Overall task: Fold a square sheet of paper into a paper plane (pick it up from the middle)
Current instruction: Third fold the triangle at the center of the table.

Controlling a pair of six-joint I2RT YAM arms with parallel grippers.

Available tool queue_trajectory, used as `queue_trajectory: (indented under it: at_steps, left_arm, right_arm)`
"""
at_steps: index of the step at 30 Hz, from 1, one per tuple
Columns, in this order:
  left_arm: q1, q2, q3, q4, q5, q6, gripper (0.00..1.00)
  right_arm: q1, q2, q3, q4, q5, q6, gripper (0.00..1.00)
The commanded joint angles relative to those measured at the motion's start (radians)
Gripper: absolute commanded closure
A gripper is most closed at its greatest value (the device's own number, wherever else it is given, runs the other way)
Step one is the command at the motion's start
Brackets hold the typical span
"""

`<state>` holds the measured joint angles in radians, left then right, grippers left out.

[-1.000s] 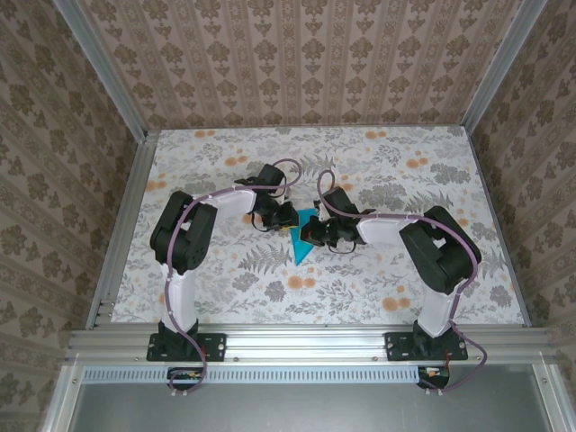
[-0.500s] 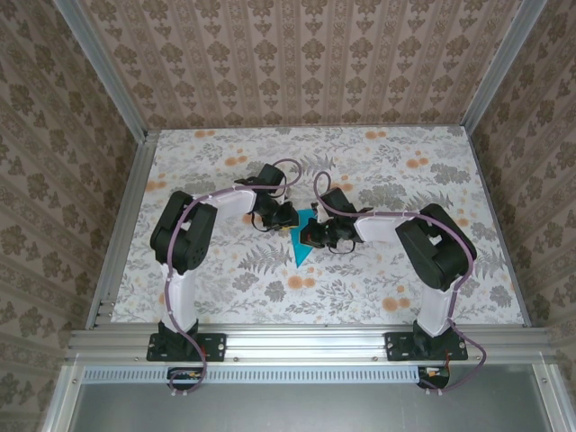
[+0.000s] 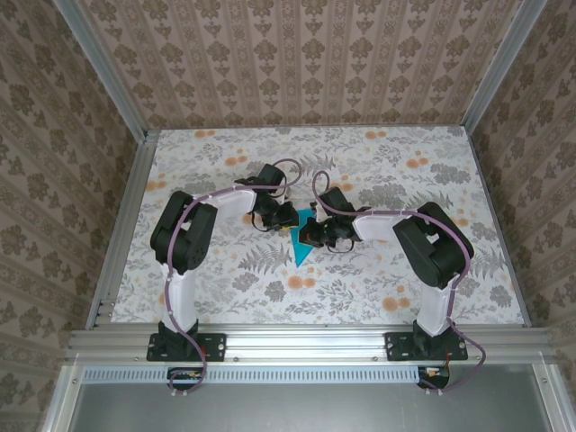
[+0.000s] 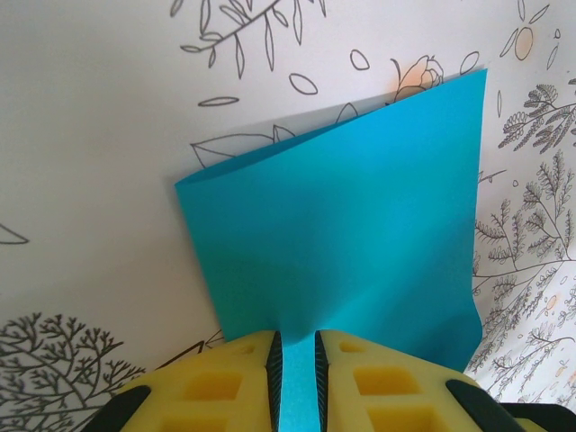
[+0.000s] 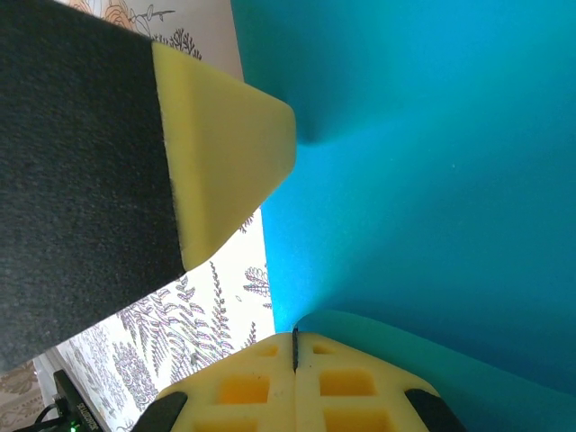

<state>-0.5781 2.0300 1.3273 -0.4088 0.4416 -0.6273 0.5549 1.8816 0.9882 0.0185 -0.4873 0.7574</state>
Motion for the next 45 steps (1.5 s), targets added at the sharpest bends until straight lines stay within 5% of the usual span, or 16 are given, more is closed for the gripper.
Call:
queue_trajectory:
  at_steps: [1, 45]
  left_arm:
    - [-0.006, 0.033, 0.011, -0.033, -0.003, 0.025, 0.79]
    - [-0.008, 0.024, 0.01, -0.036, 0.002, 0.026, 0.79]
  right_arm:
    - [0.005, 0.019, 0.02, -0.028, -0.007, -0.016, 1.0]
    - [0.002, 0.046, 0.035, -0.026, 0.015, -0.007, 1.0]
